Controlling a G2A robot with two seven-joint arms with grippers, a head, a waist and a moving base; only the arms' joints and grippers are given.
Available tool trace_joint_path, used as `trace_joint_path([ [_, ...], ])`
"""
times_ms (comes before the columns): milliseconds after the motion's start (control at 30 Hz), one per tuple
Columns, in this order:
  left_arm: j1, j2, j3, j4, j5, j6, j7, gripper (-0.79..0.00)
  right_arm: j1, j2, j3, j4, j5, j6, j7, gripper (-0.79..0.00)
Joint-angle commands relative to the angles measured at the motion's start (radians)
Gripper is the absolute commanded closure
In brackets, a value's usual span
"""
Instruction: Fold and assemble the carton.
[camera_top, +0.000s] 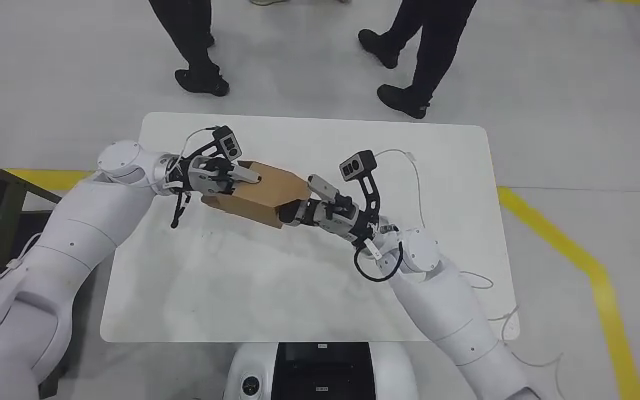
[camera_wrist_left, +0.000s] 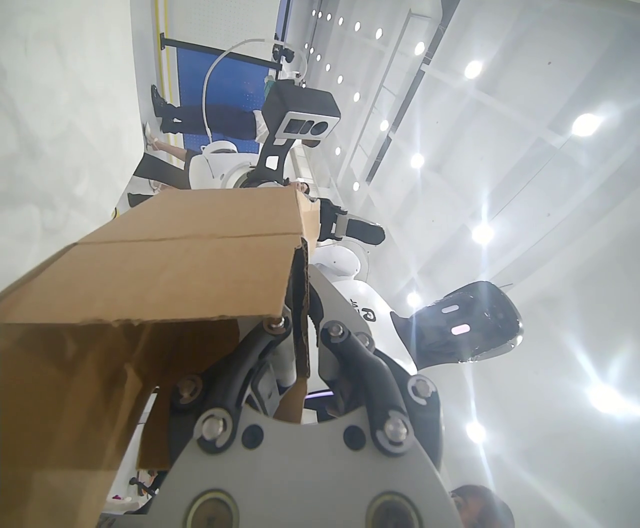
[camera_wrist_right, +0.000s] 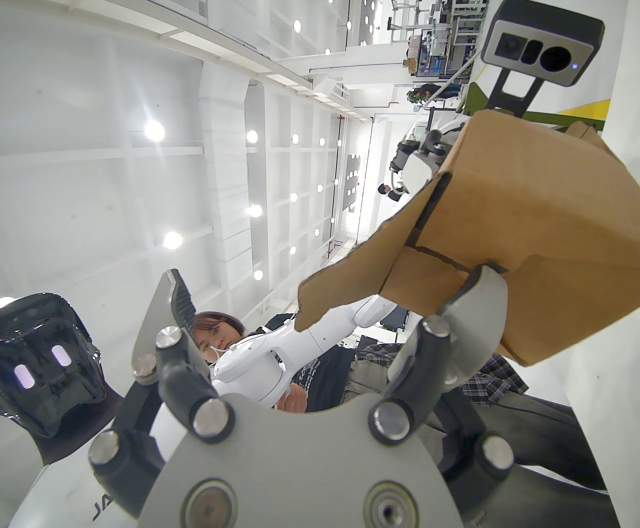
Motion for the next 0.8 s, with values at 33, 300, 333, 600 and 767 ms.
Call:
trace_joint_path([
  [33, 0.001, 0.000, 0.000, -0.001, -0.002, 0.002, 0.000, 0.000, -0.001, 0.001, 0.007, -0.001, 0.000, -0.001, 0.006, -0.785],
  [300, 0.002, 0.002, -0.004, 0.004, -0.023, 0.016, 0.000, 0.000, -0.019, 0.011, 0.051, -0.022, -0.021, -0.023, 0.041, -0.785],
  [333, 0.002, 0.003, -0.004, 0.005, -0.025, 0.020, 0.000, 0.000, -0.024, 0.014, 0.059, -0.028, -0.031, -0.029, 0.044, -0.785],
  [600, -0.013, 0.013, 0.000, 0.019, 0.002, 0.053, 0.000, 0.000, -0.066, 0.039, 0.138, -0.101, -0.242, -0.120, 0.035, -0.785],
  [767, -0.029, 0.027, 0.029, -0.011, 0.007, 0.116, 0.000, 0.000, -0.084, 0.052, 0.177, -0.152, -0.448, -0.213, -0.003, -0.785],
])
